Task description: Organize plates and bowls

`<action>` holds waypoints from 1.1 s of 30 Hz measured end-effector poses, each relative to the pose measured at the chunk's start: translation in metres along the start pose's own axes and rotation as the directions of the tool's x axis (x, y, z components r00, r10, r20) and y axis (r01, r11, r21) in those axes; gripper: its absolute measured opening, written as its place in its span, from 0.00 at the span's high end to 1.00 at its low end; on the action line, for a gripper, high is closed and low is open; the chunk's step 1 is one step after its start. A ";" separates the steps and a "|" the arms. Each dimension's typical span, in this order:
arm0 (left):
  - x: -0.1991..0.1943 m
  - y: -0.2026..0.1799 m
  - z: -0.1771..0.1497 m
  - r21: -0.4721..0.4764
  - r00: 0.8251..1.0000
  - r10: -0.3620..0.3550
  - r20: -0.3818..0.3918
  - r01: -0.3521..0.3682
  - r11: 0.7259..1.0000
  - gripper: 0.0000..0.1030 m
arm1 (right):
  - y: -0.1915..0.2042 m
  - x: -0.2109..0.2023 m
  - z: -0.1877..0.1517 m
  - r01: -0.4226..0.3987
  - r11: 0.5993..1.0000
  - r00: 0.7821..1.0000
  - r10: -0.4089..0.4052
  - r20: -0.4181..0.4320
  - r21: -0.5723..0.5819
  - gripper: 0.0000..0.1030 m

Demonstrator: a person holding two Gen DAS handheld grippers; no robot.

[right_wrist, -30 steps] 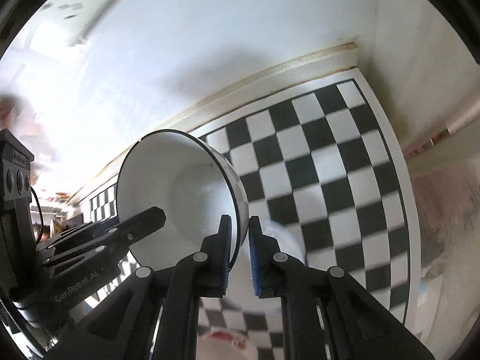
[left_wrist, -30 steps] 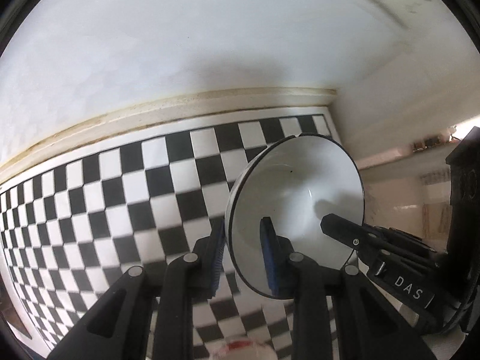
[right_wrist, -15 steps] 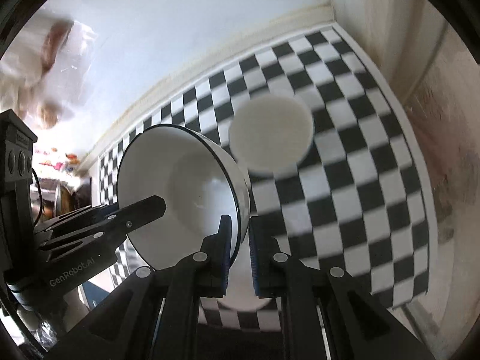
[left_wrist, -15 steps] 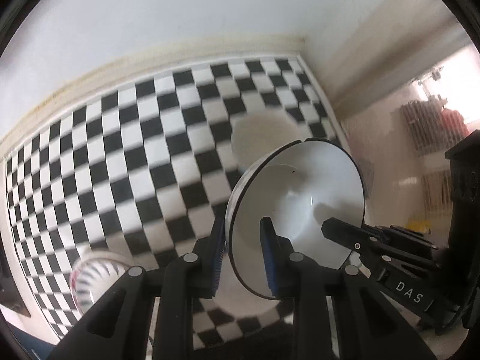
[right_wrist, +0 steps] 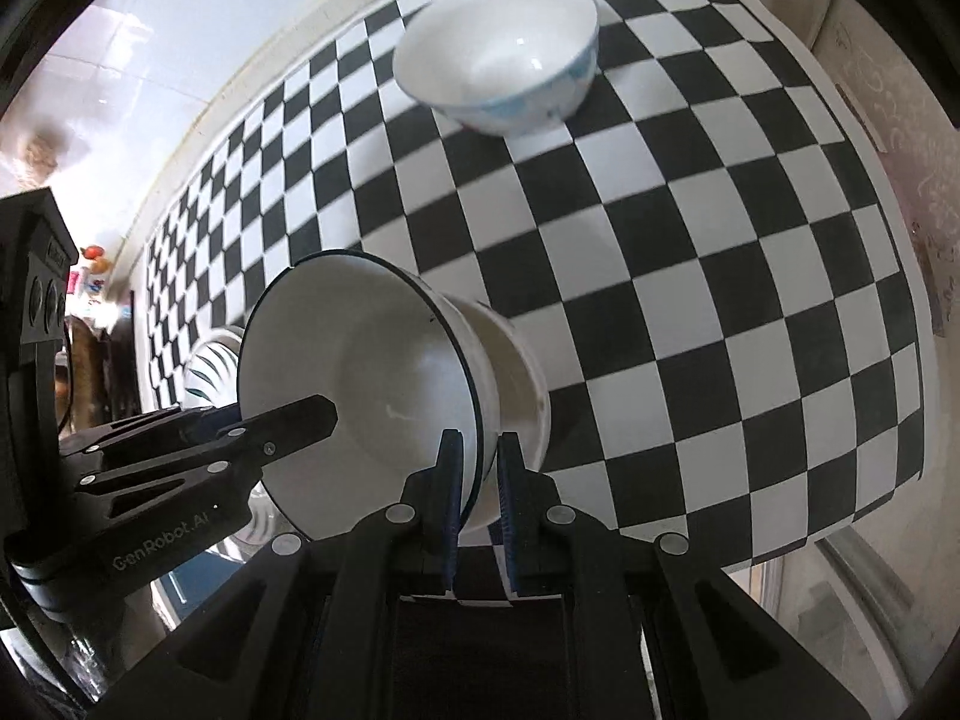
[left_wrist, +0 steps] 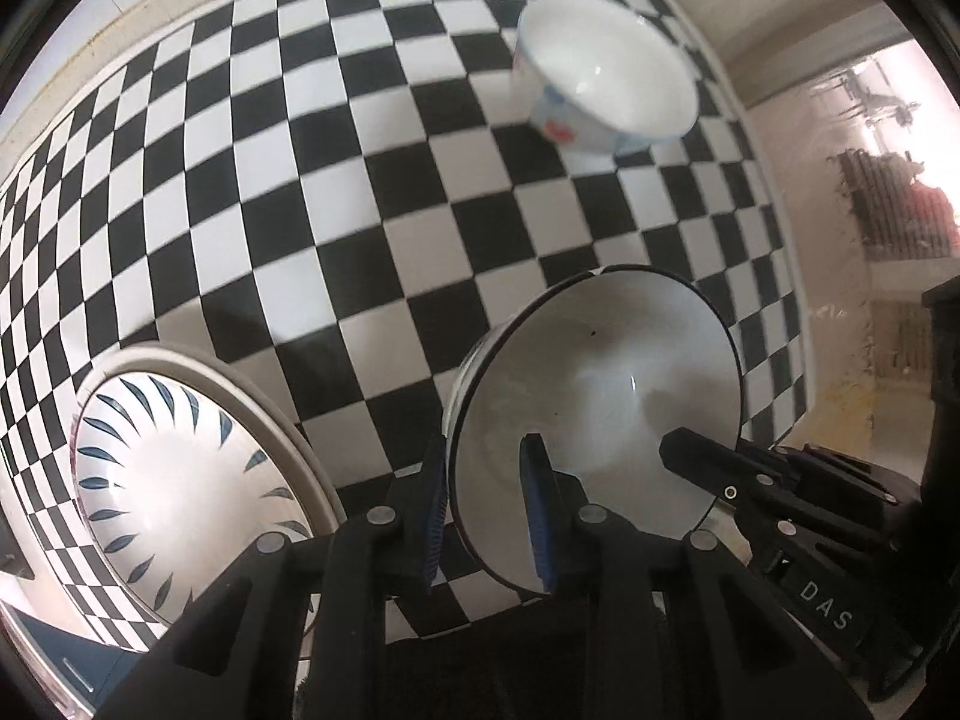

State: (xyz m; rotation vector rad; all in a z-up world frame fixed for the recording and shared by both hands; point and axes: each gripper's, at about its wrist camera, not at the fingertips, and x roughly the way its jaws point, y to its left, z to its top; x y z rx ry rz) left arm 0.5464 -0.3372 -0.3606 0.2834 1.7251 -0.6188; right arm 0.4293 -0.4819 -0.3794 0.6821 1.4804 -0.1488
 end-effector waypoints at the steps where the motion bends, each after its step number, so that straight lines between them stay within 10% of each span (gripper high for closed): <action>1: 0.003 0.000 -0.001 0.004 1.000 0.006 -0.008 -0.006 1.000 0.80 | 0.000 0.002 0.000 0.003 1.000 1.000 -0.003 -0.004 -0.001 0.87; 33: 0.011 -0.007 -0.011 0.004 0.999 0.038 -0.019 -0.038 0.999 0.79 | 0.000 0.011 0.005 0.071 0.997 0.995 -0.071 -0.069 -0.006 0.87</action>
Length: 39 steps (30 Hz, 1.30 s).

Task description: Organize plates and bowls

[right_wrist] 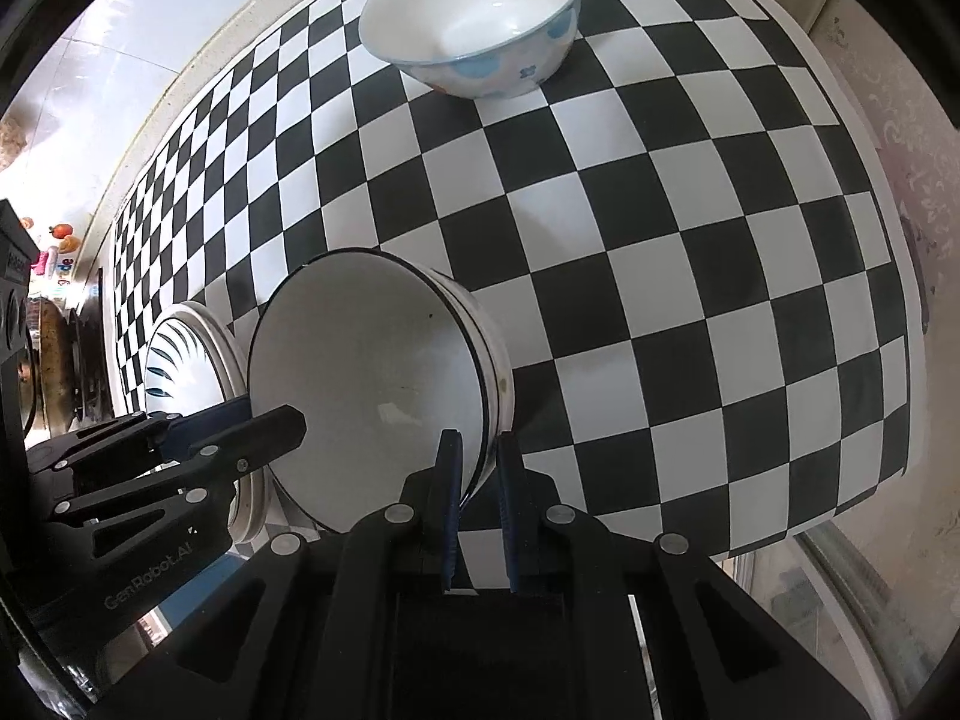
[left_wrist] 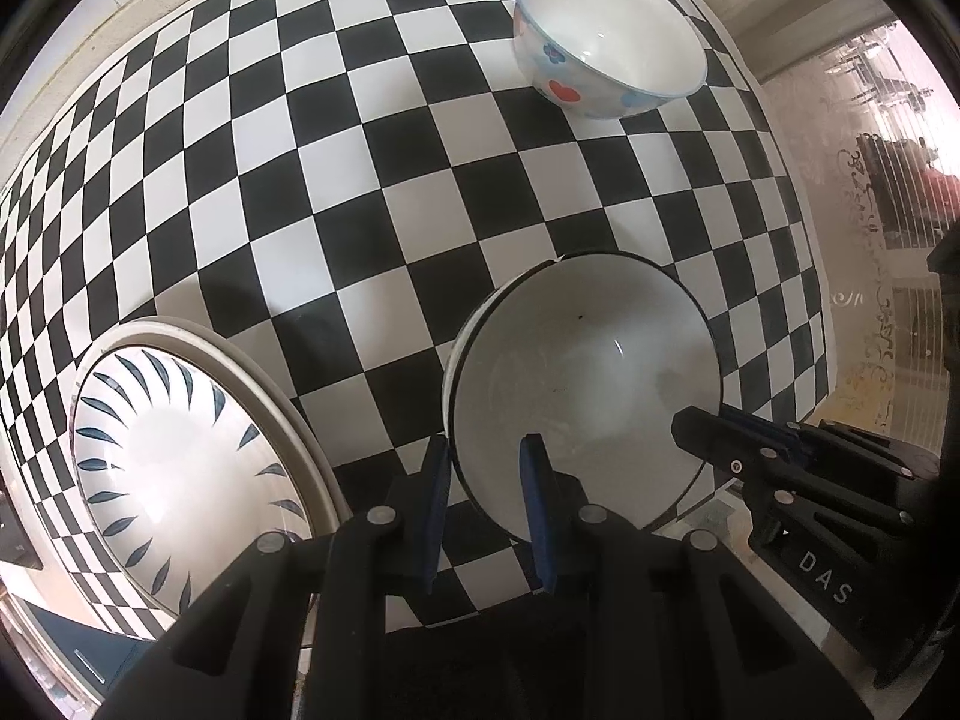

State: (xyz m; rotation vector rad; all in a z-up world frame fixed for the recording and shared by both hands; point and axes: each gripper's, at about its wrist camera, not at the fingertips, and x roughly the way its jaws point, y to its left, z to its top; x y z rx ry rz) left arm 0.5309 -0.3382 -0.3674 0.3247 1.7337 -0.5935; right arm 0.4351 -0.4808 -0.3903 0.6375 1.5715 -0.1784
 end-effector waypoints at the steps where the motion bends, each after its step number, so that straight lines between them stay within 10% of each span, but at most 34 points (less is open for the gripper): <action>1: -0.001 0.000 0.000 -0.003 1.000 -0.001 0.001 0.001 1.000 0.79 | -0.001 0.000 0.000 -0.002 1.000 1.000 0.002 -0.004 0.000 0.87; 13: -0.035 0.000 -0.005 -0.008 0.996 0.029 0.082 -0.028 1.000 0.79 | 0.002 -0.017 -0.004 -0.005 0.999 1.000 0.005 0.000 -0.033 0.83; 16: -0.048 0.000 -0.004 -0.009 0.993 0.030 0.111 -0.029 1.000 0.79 | 0.001 -0.031 -0.003 -0.001 0.999 1.000 0.002 0.026 -0.039 0.72; 21: -0.066 0.002 0.009 -0.032 0.988 0.021 0.151 -0.016 0.999 0.74 | -0.005 -0.054 0.008 -0.038 0.998 0.997 0.041 0.060 -0.047 0.23; 39: -0.042 0.005 0.168 -0.114 0.988 -0.125 0.089 0.135 0.984 0.74 | -0.067 -0.060 0.151 -0.111 0.987 0.985 0.092 0.147 0.121 0.23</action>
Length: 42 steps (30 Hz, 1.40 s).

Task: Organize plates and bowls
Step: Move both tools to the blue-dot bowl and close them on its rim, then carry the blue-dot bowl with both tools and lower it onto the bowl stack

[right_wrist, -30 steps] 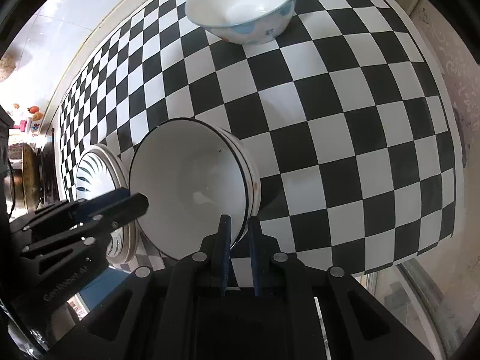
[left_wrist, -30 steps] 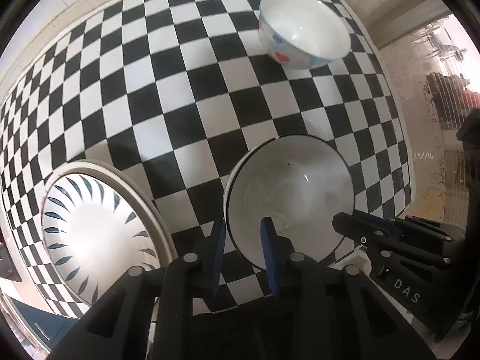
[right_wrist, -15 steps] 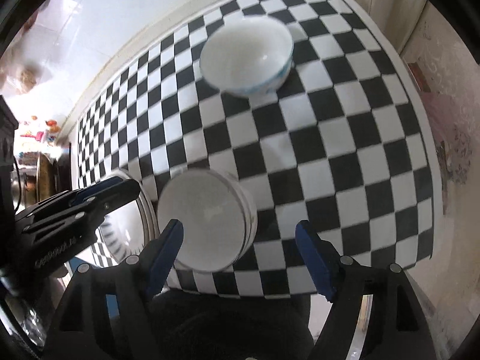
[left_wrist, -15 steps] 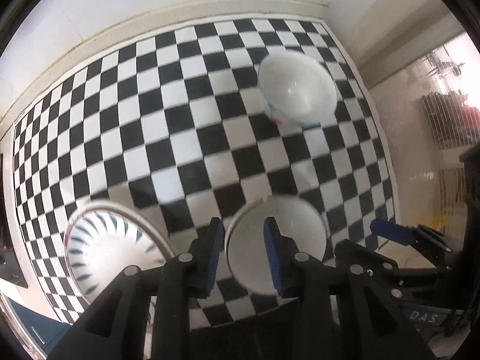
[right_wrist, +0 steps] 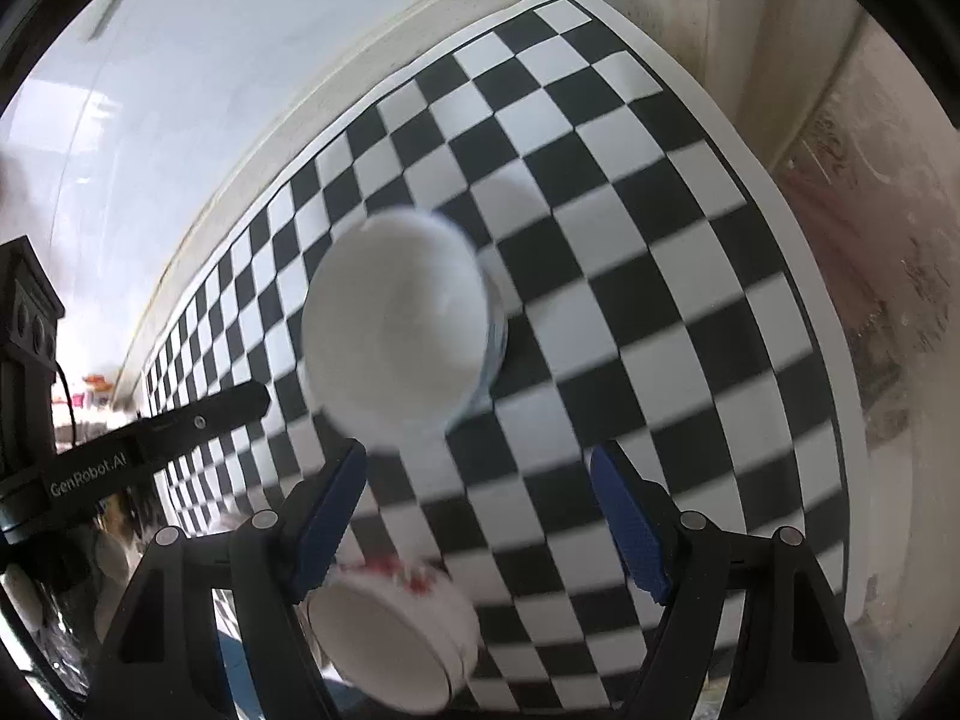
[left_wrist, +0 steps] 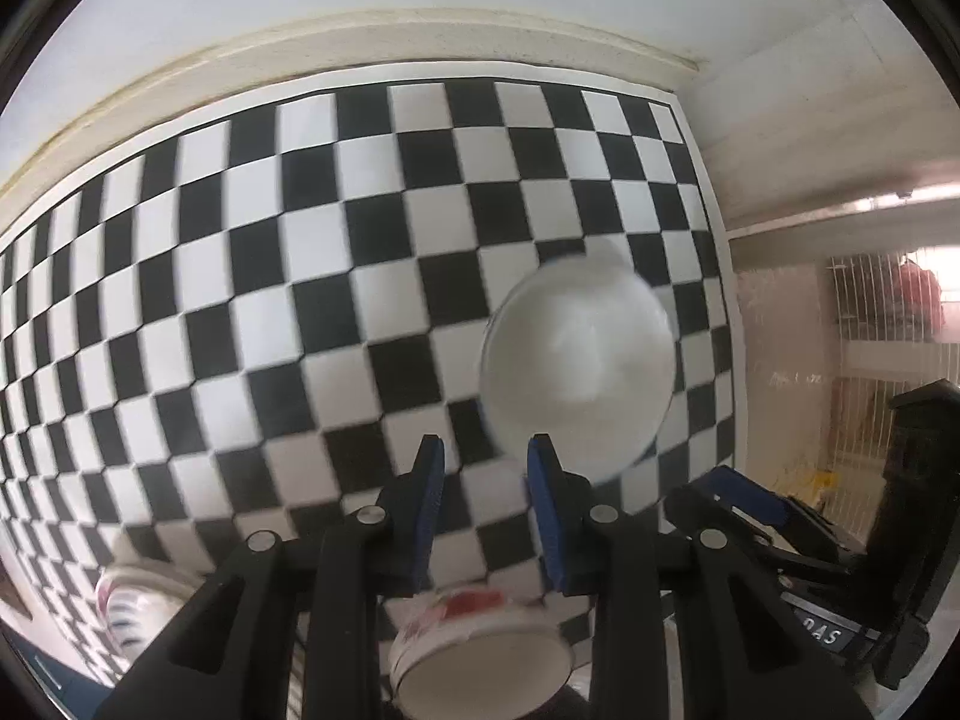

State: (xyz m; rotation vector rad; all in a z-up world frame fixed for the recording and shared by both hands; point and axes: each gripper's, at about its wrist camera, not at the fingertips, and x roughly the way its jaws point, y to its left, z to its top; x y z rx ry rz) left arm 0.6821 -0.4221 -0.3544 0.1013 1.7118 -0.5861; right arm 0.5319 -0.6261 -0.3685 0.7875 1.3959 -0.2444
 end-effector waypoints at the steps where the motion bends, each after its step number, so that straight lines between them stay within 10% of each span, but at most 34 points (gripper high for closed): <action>1: 0.005 -0.001 0.007 -0.002 1.000 -0.003 -0.010 0.003 1.000 0.74 | -0.002 0.004 0.007 -0.003 1.000 1.000 0.003 -0.001 0.010 0.23; 9: 0.046 -0.008 0.044 -0.001 0.997 -0.006 -0.079 0.006 1.000 0.74 | -0.008 0.041 0.044 -0.023 0.998 0.998 0.026 -0.053 0.051 0.25; 22: 0.073 -0.013 0.046 0.056 0.996 0.013 -0.093 -0.008 0.998 0.75 | -0.003 0.068 0.042 0.033 0.999 0.996 -0.030 -0.085 0.040 0.86; 42: -0.005 -0.031 -0.005 0.126 0.999 0.025 0.030 -0.028 0.992 0.75 | 0.024 0.006 -0.001 0.007 0.999 1.000 -0.007 -0.023 -0.034 0.89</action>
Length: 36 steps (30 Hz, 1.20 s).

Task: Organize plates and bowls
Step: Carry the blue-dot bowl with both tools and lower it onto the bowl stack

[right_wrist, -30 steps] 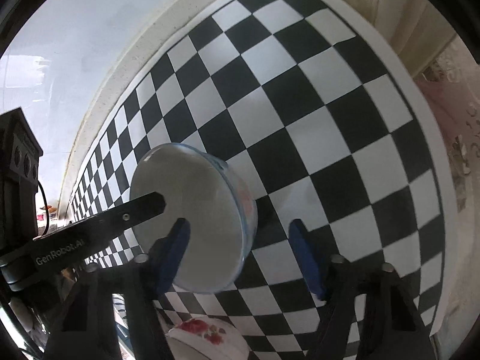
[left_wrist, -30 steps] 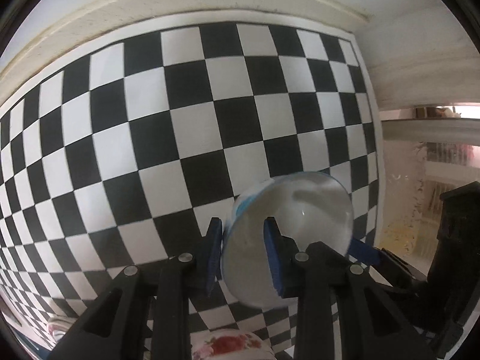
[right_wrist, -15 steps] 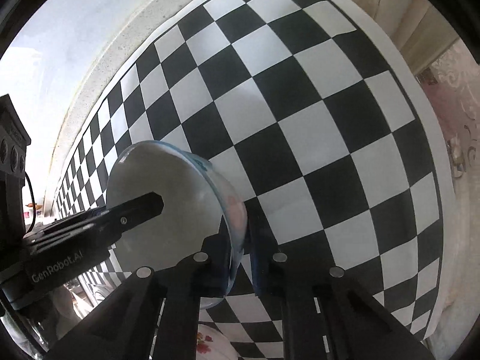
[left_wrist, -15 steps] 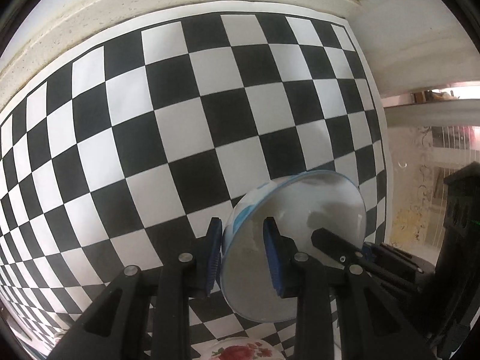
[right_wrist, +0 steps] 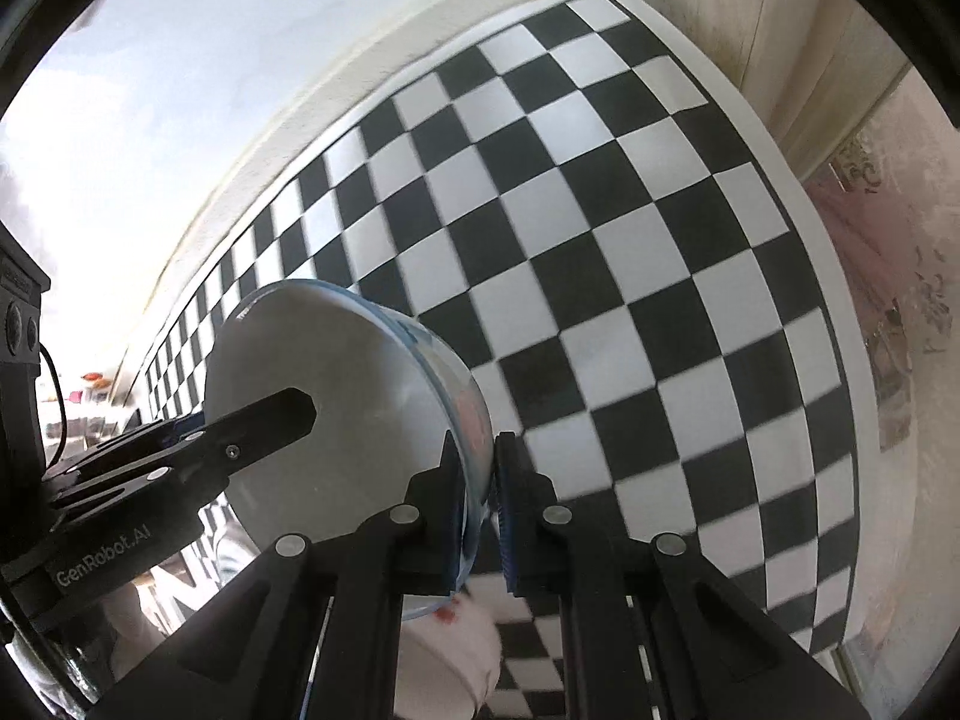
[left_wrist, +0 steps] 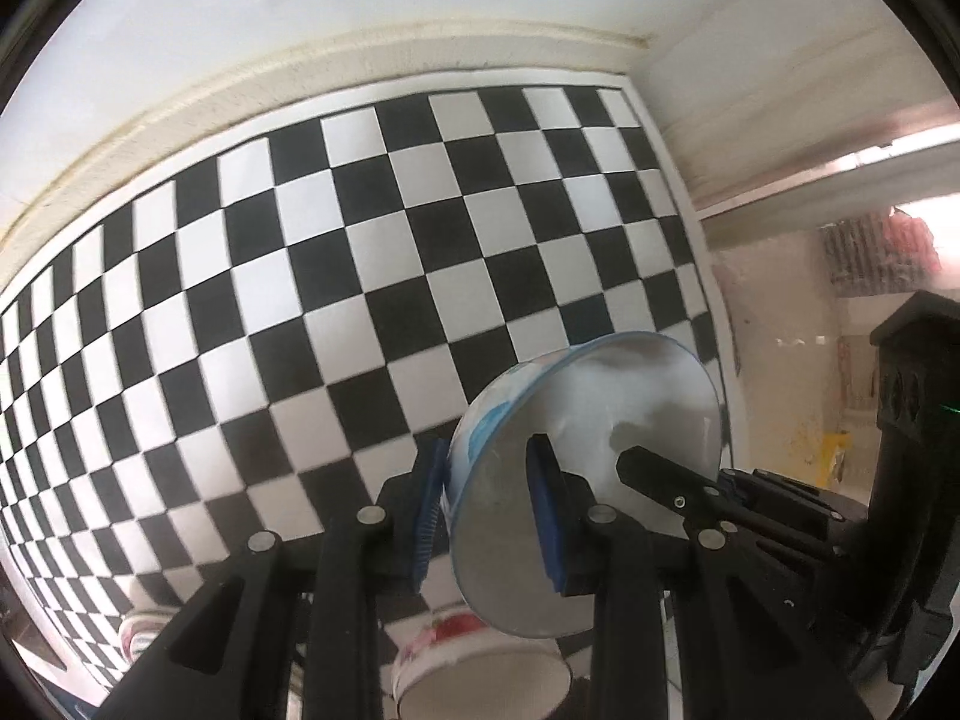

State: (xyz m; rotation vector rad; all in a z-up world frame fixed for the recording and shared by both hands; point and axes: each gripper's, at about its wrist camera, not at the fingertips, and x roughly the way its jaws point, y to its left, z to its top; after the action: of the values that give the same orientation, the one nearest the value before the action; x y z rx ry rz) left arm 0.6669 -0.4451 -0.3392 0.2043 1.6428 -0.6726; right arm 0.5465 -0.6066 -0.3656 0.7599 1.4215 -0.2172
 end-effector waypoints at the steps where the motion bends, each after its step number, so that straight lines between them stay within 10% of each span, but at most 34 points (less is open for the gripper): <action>1: -0.007 -0.001 -0.007 0.001 1.000 0.000 0.006 0.000 1.000 0.75 | 0.003 -0.005 -0.006 -0.004 1.000 1.000 0.004 0.005 -0.005 0.89; 19: -0.025 0.017 -0.134 0.023 1.000 0.018 -0.016 -0.018 1.000 0.75 | 0.033 -0.012 -0.147 -0.010 0.999 0.999 0.009 -0.041 -0.038 0.89; 36: 0.012 0.023 -0.159 0.002 0.996 0.060 -0.066 -0.060 0.998 0.75 | 0.031 0.034 -0.161 0.101 0.993 0.992 -0.105 -0.067 -0.063 0.90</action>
State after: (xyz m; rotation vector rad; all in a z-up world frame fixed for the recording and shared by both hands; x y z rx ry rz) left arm 0.5410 -0.3447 -0.3512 0.2771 1.6928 -0.6263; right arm 0.4399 -0.4783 -0.3814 0.6512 1.5289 -0.2283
